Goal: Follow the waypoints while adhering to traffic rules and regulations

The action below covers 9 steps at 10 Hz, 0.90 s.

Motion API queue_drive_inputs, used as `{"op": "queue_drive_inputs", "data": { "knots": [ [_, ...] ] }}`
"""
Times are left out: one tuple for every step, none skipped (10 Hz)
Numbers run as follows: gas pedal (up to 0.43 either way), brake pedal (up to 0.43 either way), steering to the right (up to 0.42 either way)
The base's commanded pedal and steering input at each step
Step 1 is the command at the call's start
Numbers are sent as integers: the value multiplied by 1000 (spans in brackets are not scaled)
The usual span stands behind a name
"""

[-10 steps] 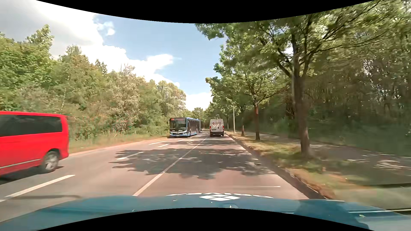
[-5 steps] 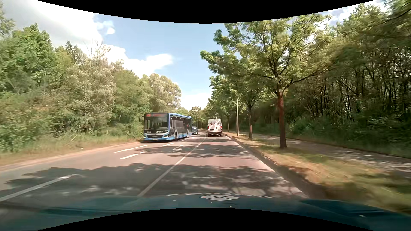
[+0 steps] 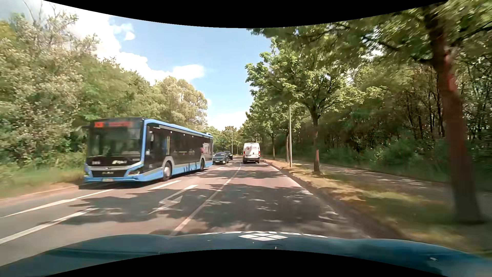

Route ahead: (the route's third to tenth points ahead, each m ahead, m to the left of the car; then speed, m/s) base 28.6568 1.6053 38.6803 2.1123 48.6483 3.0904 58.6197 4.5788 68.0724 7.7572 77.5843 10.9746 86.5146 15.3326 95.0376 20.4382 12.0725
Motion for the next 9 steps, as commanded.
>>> {"op": "queue_drive_inputs", "data": {
  "knots": [
    [220,0,11],
    [220,0,11],
    [220,0,10],
    [220,0,7],
    [220,0,6],
    [220,0,6],
    [220,0,3],
    [220,0,0],
    [220,0,-3]
  ]
}}
